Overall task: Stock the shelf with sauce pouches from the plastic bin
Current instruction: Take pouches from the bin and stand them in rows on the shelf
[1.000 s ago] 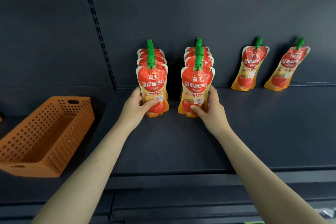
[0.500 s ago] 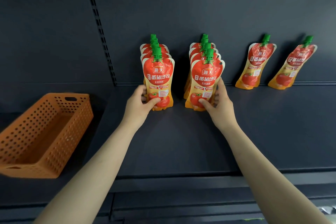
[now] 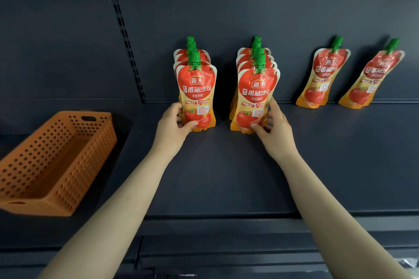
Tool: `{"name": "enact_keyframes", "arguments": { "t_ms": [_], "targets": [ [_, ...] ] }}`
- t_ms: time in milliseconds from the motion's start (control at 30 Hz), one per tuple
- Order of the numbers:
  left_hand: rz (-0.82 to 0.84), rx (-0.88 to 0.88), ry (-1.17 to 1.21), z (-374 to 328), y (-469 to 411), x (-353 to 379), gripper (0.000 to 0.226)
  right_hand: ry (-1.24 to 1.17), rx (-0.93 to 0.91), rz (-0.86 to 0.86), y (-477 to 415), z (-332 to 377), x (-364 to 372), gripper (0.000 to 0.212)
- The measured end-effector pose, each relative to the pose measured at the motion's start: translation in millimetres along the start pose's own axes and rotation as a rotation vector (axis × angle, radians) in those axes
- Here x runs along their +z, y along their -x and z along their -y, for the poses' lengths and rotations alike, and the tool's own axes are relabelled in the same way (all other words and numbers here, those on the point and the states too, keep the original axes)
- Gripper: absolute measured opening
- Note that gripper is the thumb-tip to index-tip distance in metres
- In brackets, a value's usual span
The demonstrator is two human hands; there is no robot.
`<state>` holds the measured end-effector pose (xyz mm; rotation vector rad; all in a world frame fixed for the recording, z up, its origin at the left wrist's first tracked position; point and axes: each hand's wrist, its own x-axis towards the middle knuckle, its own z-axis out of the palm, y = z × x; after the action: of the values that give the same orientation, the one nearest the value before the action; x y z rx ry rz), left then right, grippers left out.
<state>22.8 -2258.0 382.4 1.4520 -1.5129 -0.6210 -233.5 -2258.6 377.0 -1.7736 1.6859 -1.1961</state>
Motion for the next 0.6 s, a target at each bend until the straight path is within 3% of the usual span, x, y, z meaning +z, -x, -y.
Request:
{"name": "enact_keyframes", "arguments": {
  "t_ms": [300, 467, 600],
  "targets": [
    [0.004, 0.012, -0.046, 2.0, -0.6, 2.9, 0.046, 0.032, 0.032, -0.021, -0.3, 4.2, 2.2, 0.075],
    [-0.009, -0.009, -0.117, -1.3, 8.4, -1.5, 0.06, 0.016, 0.047, -0.009, 5.2, 5.8, -6.3, 0.079],
    [-0.108, 0.055, -0.258, -14.3, 42.3, -11.0, 0.052, 0.111, 0.015, -0.032, 27.3, -0.6, -43.2, 0.052]
  ]
}}
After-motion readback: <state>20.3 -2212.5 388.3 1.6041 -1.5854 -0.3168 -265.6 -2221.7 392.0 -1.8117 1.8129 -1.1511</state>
